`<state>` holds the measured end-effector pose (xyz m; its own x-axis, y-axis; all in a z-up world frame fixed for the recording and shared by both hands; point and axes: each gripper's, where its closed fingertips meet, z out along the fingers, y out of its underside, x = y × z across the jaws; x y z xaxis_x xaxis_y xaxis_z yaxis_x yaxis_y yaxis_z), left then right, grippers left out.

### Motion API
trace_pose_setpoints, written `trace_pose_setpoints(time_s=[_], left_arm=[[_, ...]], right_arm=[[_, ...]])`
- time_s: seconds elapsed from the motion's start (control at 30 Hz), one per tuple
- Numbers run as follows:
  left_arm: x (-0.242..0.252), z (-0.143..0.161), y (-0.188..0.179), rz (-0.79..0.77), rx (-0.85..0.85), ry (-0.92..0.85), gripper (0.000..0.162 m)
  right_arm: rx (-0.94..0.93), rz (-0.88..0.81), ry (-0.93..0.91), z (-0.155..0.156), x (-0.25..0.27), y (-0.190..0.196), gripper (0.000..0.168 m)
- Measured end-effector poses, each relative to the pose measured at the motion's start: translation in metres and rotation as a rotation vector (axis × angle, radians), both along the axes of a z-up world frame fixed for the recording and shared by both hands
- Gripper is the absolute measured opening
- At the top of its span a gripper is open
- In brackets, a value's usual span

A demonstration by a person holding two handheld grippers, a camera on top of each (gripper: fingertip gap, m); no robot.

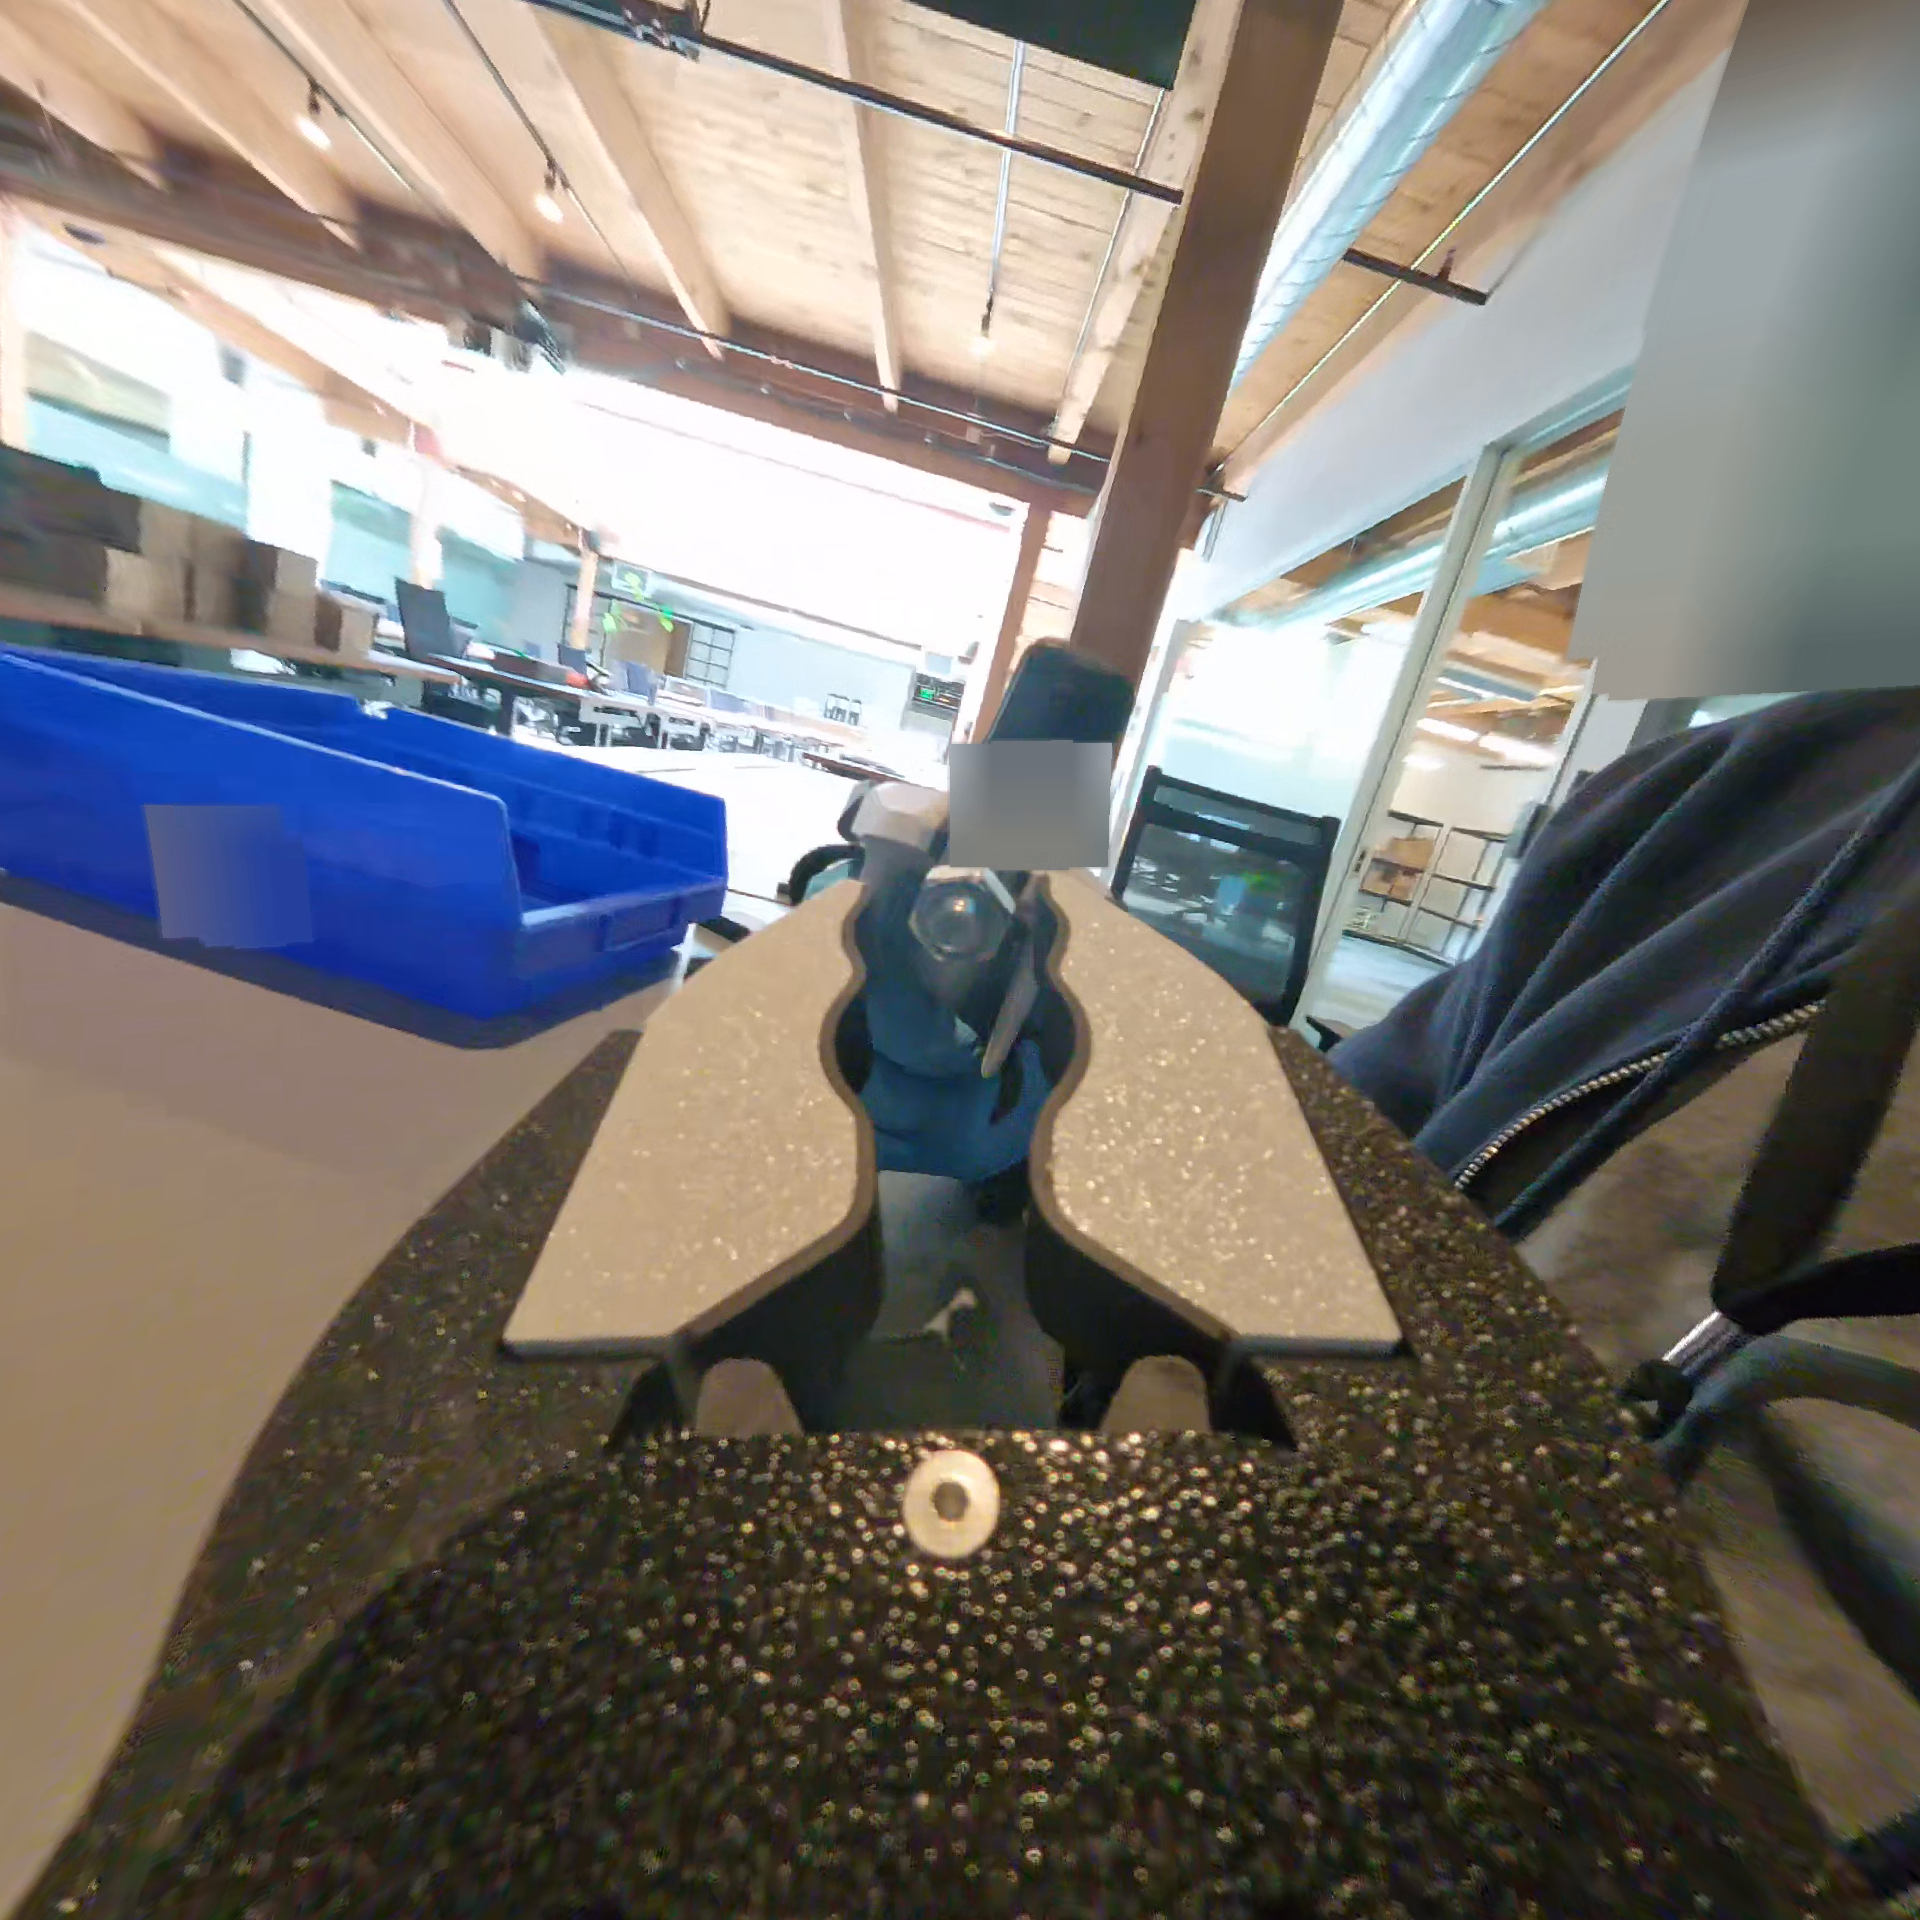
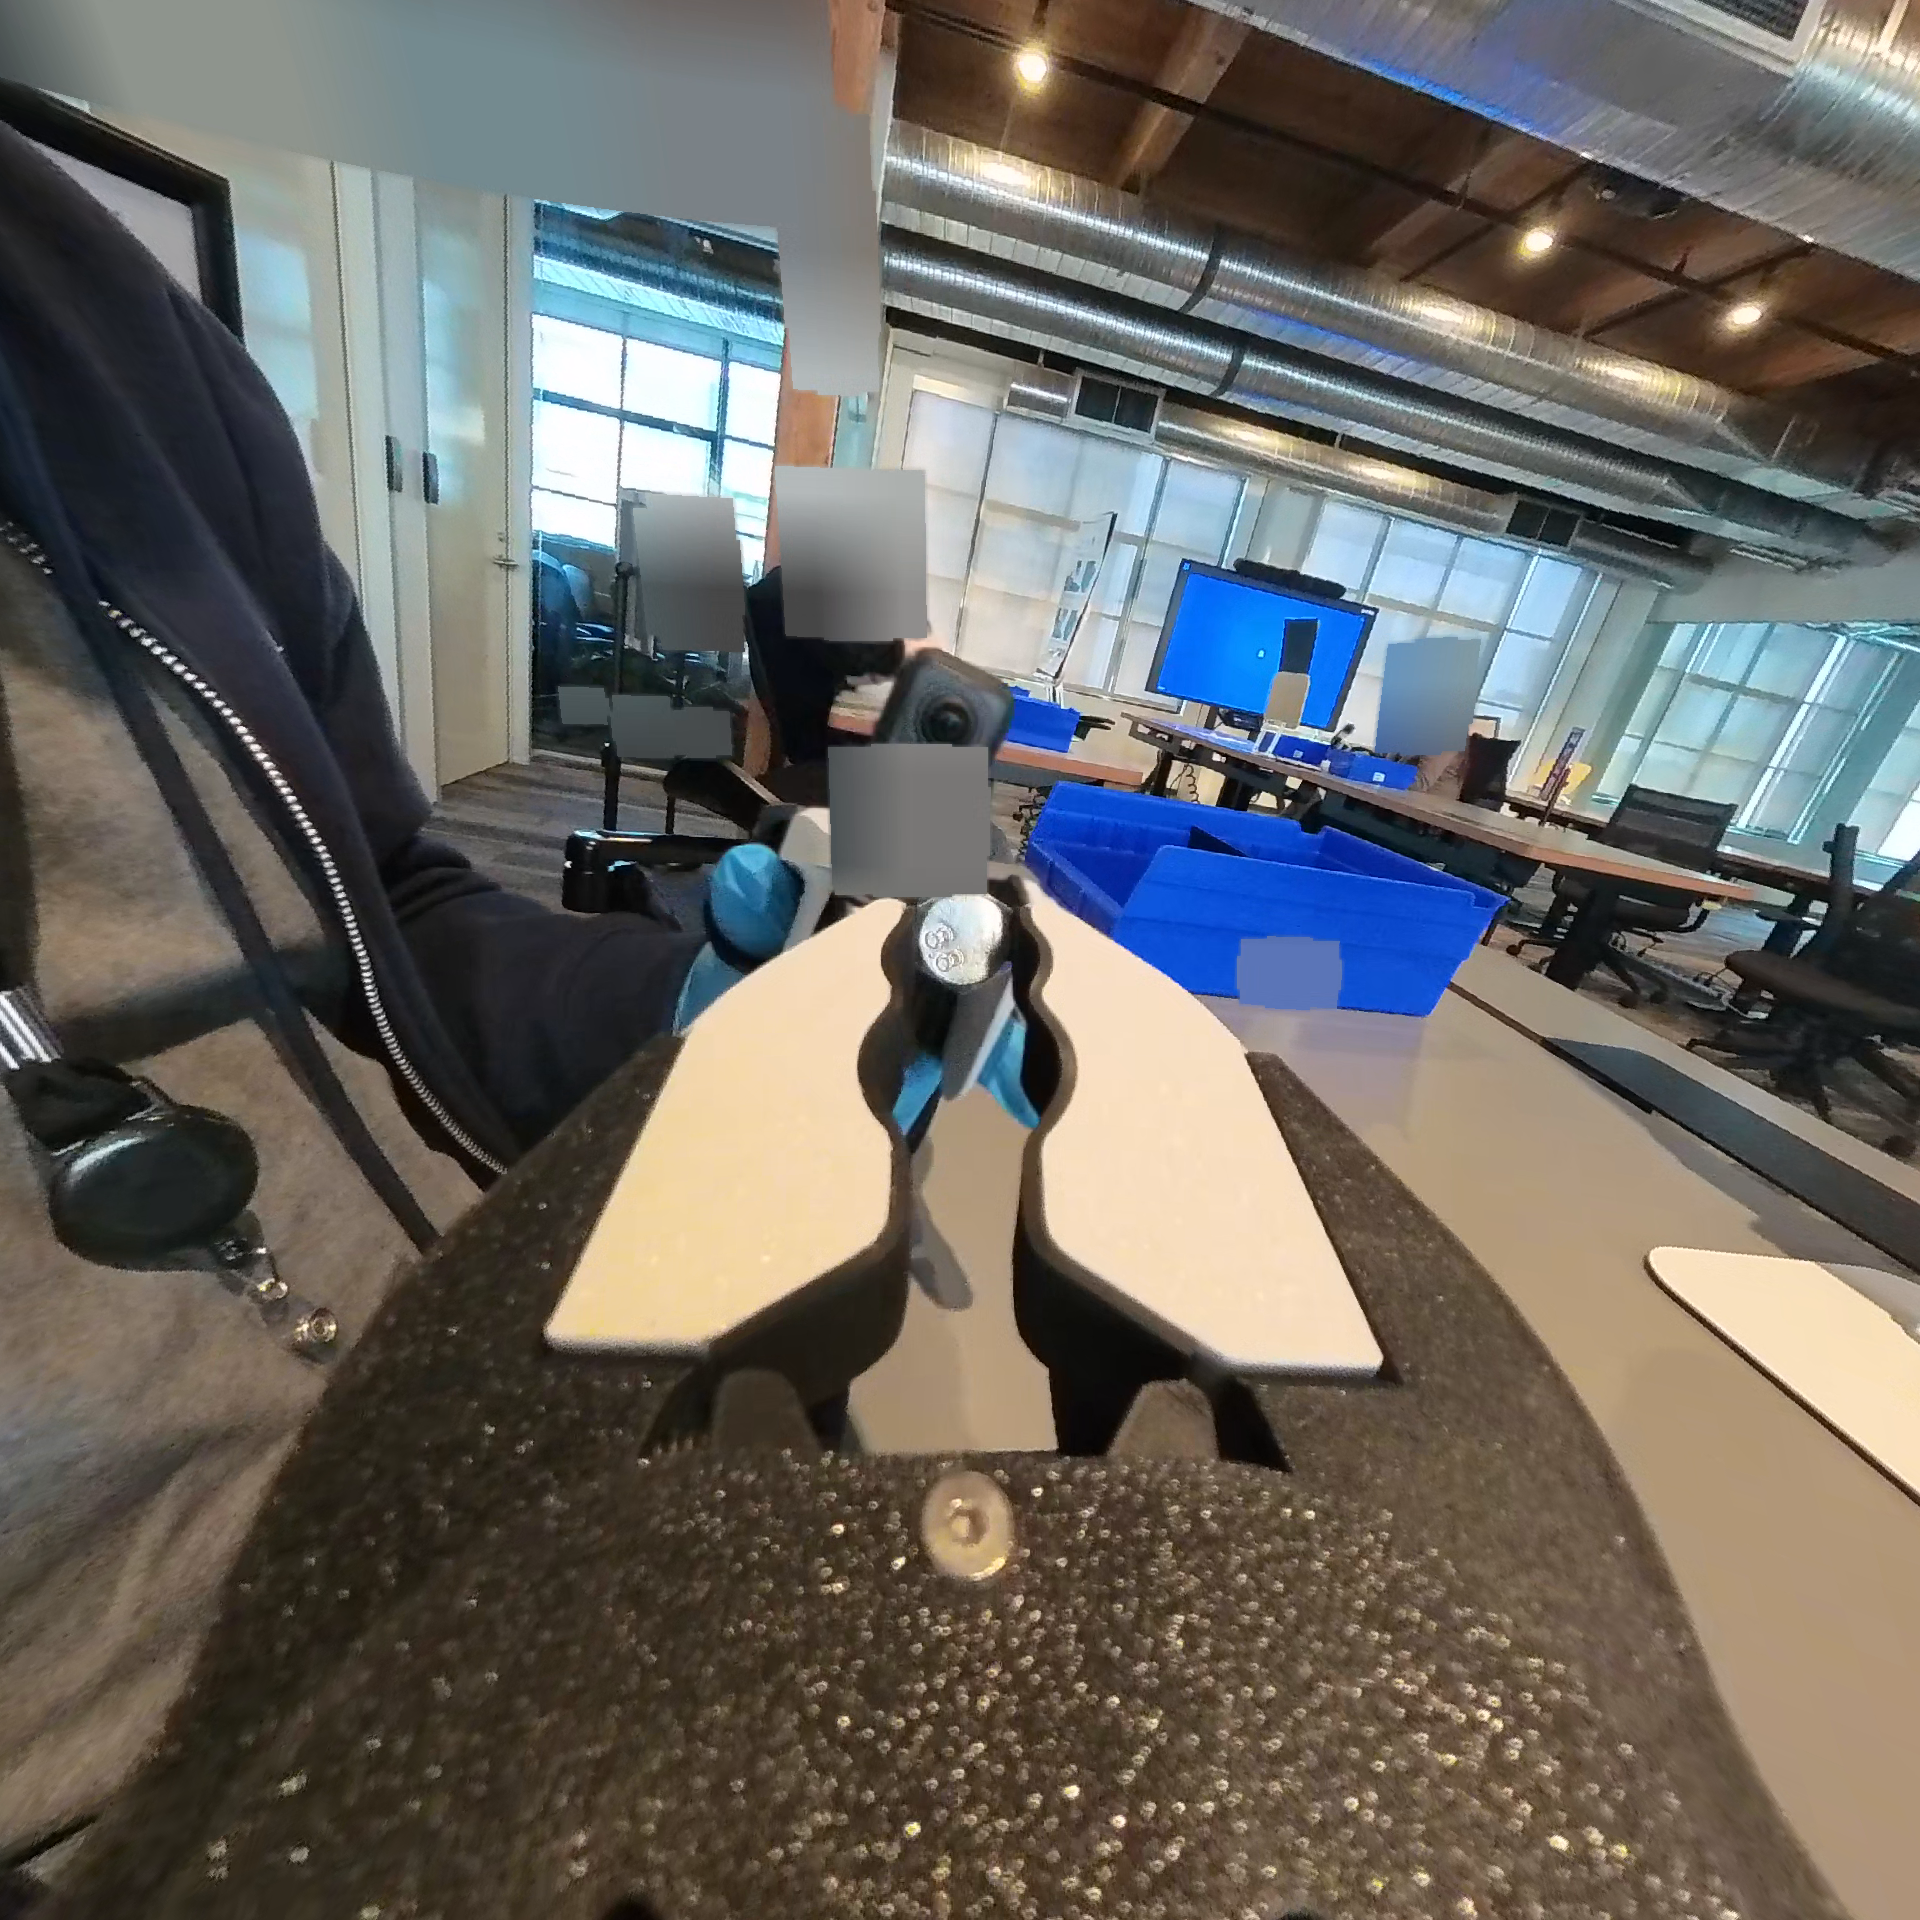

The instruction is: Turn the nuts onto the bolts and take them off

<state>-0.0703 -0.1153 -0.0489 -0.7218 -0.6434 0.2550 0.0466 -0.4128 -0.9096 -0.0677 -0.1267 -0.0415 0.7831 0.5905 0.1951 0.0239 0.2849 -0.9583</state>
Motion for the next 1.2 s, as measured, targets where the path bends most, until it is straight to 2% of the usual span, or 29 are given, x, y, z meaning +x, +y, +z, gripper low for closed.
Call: trace_pose_setpoints(time_s=[0.13, 0.23, 0.4, 0.47, 0.53, 0.63, 0.73, 0.83, 1.07, 1.13, 1.2], left_arm=[[-0.001, -0.002, -0.004, -0.008, 0.027, -0.005, 0.021], [-0.001, -0.001, -0.003, 0.091, 0.143, -0.086, 0.017], [0.000, 0.002, -0.001, 0.505, 0.598, -0.390, 0.015], [-0.001, 0.003, -0.003, 0.636, 0.747, -0.485, 0.021], [-0.004, 0.005, -0.010, 0.603, 0.714, -0.506, 0.027], [-0.010, 0.015, -0.004, 0.520, 0.523, -0.462, 0.036], [-0.007, 0.013, 0.002, 0.364, 0.329, -0.317, 0.033], [-0.006, 0.003, -0.010, 0.175, 0.243, -0.188, 0.029], [-0.002, -0.002, -0.008, 0.186, 0.259, -0.156, 0.019], [-0.002, -0.002, -0.007, 0.260, 0.350, -0.213, 0.019], [-0.002, -0.001, -0.007, 0.412, 0.530, -0.331, 0.019]], right_arm=[[-0.006, -0.001, -0.009, -0.001, -0.001, 0.001, 0.018], [-0.007, 0.005, -0.005, -0.001, -0.002, 0.001, 0.017], [-0.009, 0.003, 0.022, 0.001, 0.001, 0.001, 0.017], [-0.005, 0.001, 0.033, 0.002, 0.002, 0.001, 0.017], [0.004, 0.004, 0.044, 0.004, 0.003, 0.000, 0.017], [0.011, 0.005, 0.043, 0.005, 0.002, -0.001, 0.017], [0.017, 0.008, 0.033, 0.005, 0.001, -0.002, 0.017], [0.019, 0.013, 0.019, 0.004, -0.002, -0.002, 0.017], [0.013, 0.015, -0.004, 0.002, -0.006, -0.001, 0.017], [0.011, 0.016, -0.003, 0.002, -0.006, -0.001, 0.017], [0.011, 0.021, 0.002, 0.002, -0.006, -0.001, 0.017]])
